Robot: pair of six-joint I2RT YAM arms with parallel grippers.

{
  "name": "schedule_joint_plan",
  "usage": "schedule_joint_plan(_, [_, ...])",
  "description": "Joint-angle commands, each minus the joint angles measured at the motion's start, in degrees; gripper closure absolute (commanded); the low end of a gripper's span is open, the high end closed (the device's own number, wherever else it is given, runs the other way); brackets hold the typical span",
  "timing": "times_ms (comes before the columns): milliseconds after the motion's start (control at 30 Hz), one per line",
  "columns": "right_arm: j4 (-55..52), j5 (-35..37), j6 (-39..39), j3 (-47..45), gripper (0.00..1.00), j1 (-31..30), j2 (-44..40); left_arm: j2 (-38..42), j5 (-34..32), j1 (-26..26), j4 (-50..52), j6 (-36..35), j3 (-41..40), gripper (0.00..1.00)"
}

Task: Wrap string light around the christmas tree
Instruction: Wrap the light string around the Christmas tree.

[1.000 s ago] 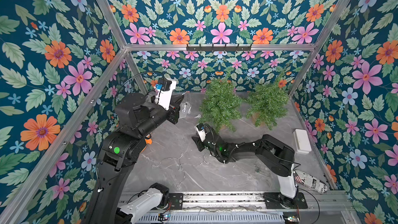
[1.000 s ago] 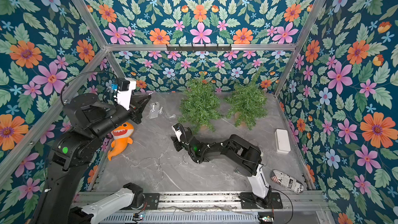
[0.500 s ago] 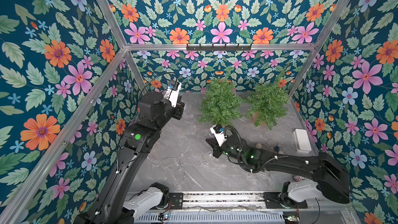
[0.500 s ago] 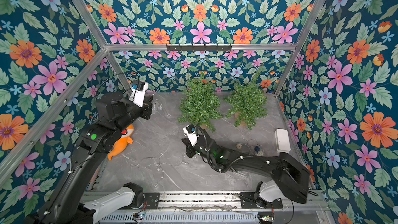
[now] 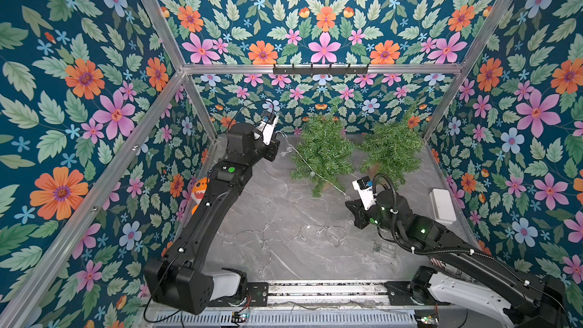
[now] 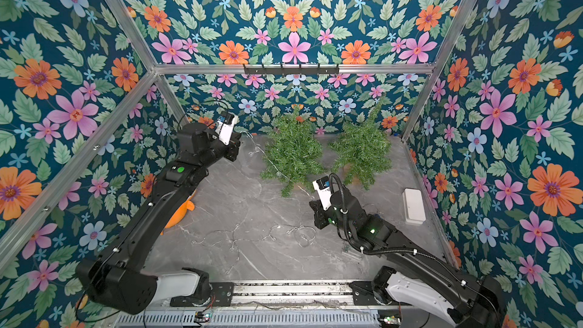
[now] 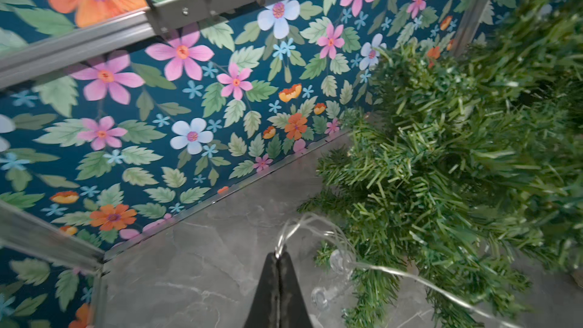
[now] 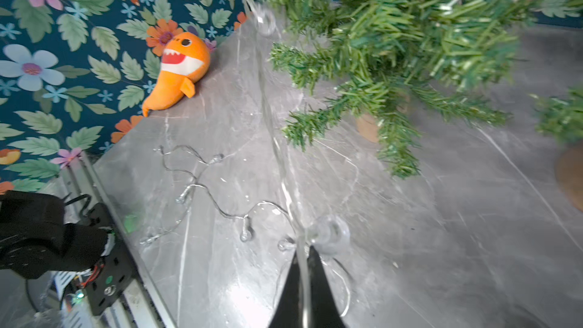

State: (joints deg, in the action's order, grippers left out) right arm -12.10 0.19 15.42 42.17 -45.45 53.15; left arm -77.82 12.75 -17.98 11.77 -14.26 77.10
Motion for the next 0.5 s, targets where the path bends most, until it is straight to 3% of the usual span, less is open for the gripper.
schedule_joint_plan(0, [1.45, -0.51, -0.24, 0.67, 1.0, 0.62, 0.6, -3.47, 2.54, 0.14, -4.18, -6.23, 0.85, 1.0])
schedule_joint_plan(267, [3.94, -1.77, -0.83, 2.04, 1.0, 0.73, 4.54, -14.11, 9.69, 0.6, -6.85, -12.18, 3.05, 1.0])
schedule_joint_plan(467, [3.27, -5.88, 0.96, 2.57, 1.0, 6.52, 6.64, -21.03, 16.82, 0.65, -6.68, -12.39, 8.05, 1.0])
